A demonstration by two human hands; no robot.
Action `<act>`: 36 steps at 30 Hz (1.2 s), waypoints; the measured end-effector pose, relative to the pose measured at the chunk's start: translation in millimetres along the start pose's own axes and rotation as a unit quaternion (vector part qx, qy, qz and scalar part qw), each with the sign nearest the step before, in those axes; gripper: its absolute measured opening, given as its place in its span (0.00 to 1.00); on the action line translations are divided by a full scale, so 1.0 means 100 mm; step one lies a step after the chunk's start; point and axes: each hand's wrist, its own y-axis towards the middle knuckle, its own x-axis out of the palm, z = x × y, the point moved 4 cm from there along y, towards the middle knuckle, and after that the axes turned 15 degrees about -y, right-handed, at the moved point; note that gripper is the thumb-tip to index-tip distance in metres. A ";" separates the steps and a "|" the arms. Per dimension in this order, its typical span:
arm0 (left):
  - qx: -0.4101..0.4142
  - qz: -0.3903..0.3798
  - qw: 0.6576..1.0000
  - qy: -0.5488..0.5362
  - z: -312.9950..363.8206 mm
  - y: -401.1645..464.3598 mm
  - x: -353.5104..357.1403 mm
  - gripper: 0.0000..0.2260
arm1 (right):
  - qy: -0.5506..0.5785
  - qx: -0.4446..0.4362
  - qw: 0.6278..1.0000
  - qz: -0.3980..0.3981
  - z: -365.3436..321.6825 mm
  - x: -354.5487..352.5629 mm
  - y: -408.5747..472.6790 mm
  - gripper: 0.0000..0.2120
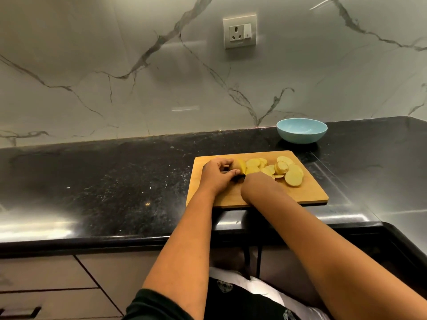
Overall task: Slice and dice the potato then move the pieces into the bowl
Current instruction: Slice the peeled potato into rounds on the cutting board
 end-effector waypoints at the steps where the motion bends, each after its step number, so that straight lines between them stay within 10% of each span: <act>1: -0.007 0.001 1.000 -0.005 0.00 0.00 -0.01 0.20 | 0.009 0.009 1.000 -0.001 0.05 0.02 -0.03 0.17; 20: -0.008 -0.049 0.999 0.020 0.02 -0.05 0.03 0.26 | -0.012 -0.001 1.000 -0.012 0.57 -0.03 0.30 0.19; 23: -0.005 -0.044 0.999 0.023 0.01 -0.04 0.02 0.26 | 0.069 0.006 0.998 -0.004 0.68 -0.08 0.26 0.05; 26: 0.005 -0.032 0.999 0.034 0.01 -0.03 0.01 0.24 | 0.233 0.024 0.972 -0.003 0.78 -0.05 0.27 0.17; 36: 0.002 -0.012 0.999 0.042 0.02 -0.03 0.02 0.23 | 0.197 0.021 0.970 0.142 0.37 0.19 0.08 0.15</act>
